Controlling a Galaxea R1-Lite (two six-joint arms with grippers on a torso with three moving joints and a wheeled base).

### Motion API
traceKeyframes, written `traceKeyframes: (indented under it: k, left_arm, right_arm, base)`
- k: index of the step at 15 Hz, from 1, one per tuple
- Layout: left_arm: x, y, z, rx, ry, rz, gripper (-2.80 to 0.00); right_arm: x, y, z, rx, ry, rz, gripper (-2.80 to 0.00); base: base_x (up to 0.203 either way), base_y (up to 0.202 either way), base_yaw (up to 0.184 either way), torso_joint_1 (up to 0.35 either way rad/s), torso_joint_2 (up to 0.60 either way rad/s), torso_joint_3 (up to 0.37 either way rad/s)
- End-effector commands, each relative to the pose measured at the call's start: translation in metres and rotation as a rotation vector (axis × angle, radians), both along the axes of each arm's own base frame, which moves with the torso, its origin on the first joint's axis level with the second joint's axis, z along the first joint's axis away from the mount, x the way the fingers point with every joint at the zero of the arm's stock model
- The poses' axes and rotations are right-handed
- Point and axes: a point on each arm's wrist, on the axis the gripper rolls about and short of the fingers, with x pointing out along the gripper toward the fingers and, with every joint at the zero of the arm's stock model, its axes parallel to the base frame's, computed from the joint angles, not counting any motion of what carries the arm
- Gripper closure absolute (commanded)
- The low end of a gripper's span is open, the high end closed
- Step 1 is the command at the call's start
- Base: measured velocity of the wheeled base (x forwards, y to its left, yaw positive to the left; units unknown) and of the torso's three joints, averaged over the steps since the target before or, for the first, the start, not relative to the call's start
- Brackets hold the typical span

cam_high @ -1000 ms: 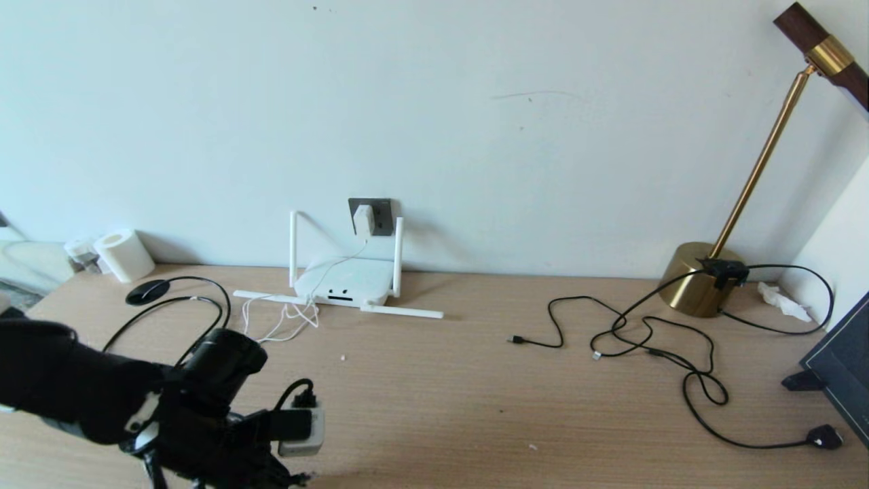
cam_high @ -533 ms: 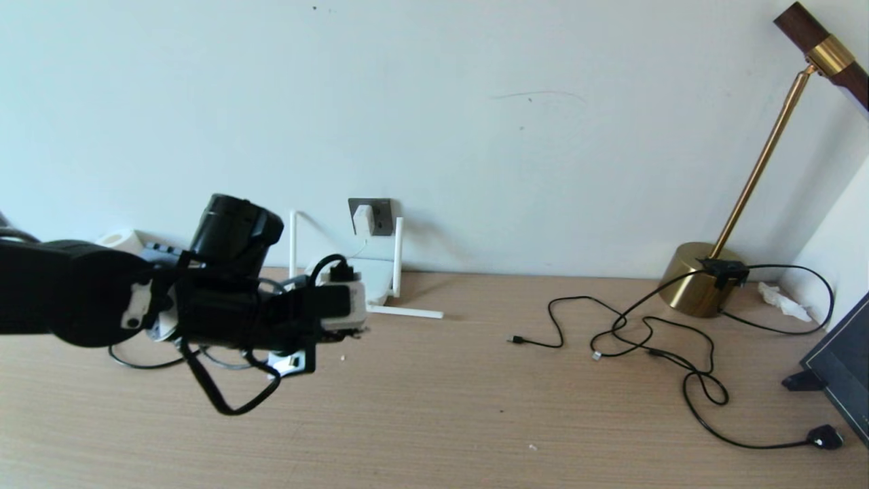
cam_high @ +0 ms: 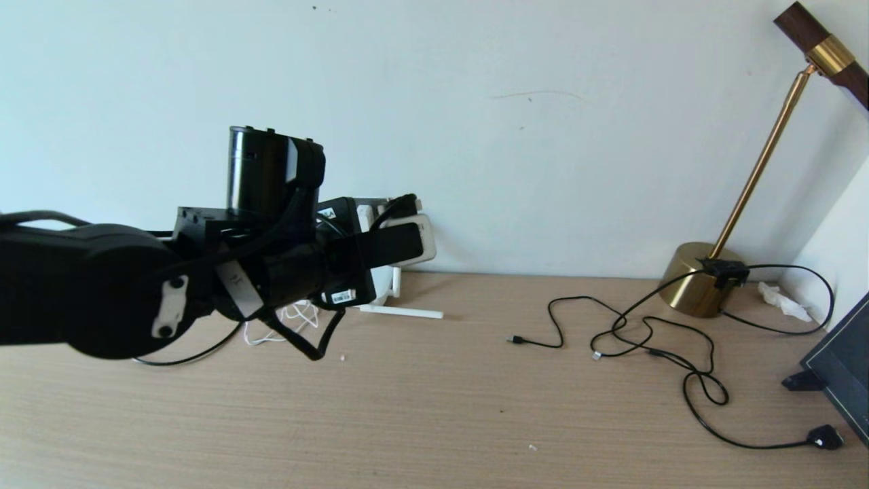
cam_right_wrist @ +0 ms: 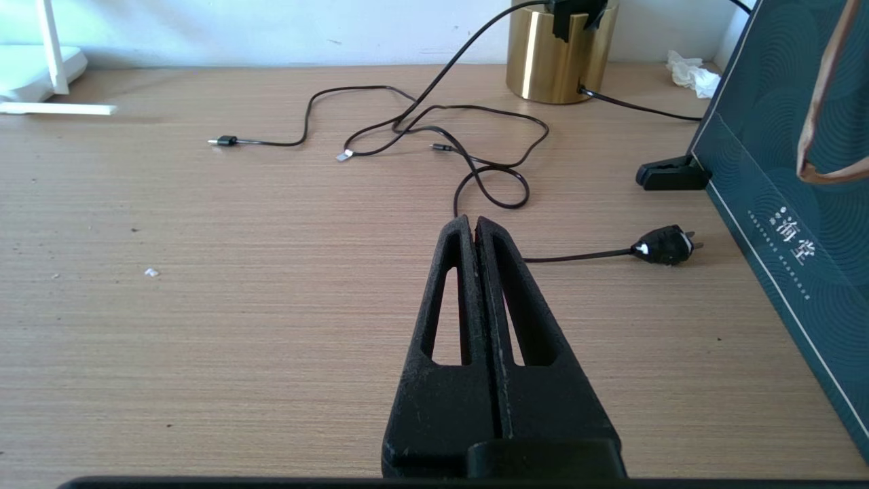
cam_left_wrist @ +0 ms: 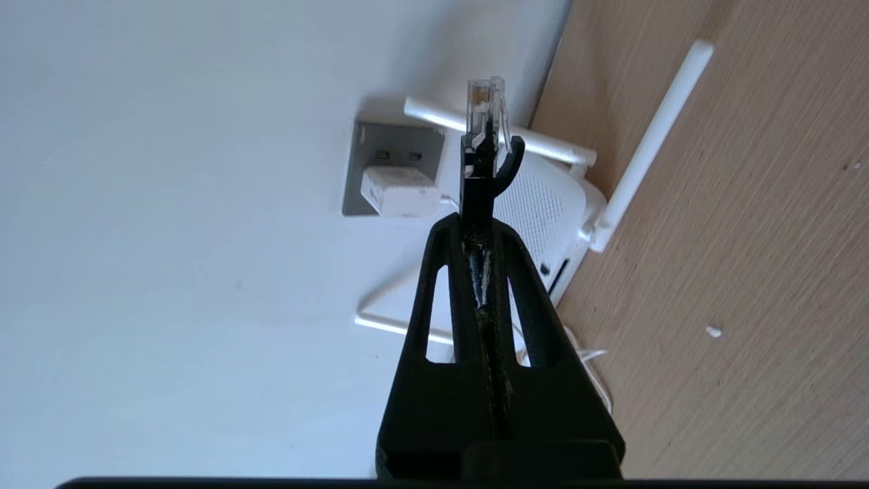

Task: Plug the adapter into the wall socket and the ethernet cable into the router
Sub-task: Hand it to the other hand

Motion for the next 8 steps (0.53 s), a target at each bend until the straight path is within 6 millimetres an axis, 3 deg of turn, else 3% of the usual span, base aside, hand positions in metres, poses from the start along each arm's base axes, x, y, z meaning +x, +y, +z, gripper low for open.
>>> traceKeyframes:
  k: [1, 3, 5, 6, 8]
  left_arm:
    - [-0.007, -0.006, 0.007, -0.015, -0.021, -0.042, 0.00]
    - [-0.016, -0.007, 0.016, -0.057, -0.029, -0.134, 0.00]
    - [-0.023, -0.007, 0.022, -0.110, -0.013, -0.285, 0.00]
    - [-0.027, -0.008, 0.023, -0.137, 0.001, -0.363, 0.00]
    - [-0.040, -0.015, 0.020, -0.146, 0.019, -0.435, 0.00]
  right_arm:
    - [0.000, 0.000, 0.001, -0.001, -0.005, 0.003, 0.00]
    - [-0.008, 0.001, 0.029, 0.093, -0.081, 0.056, 0.00]
    - [-0.019, 0.005, 0.079, 0.291, -0.094, 0.235, 0.00]
    - [-0.016, 0.007, 0.099, 0.407, -0.017, 0.347, 0.00]
    - [0.006, 0.012, 0.121, 0.549, 0.187, 0.521, 0.00]
  base:
    - [0.000, 0.000, 0.000, 0.000, 0.00, 0.000]
    - [0.000, 0.000, 0.000, 0.000, 0.00, 0.000]
    - [0.000, 0.000, 0.000, 0.000, 0.00, 0.000]
    - [0.000, 0.000, 0.000, 0.000, 0.00, 0.000]
    - [0.000, 0.000, 0.000, 0.000, 0.00, 0.000]
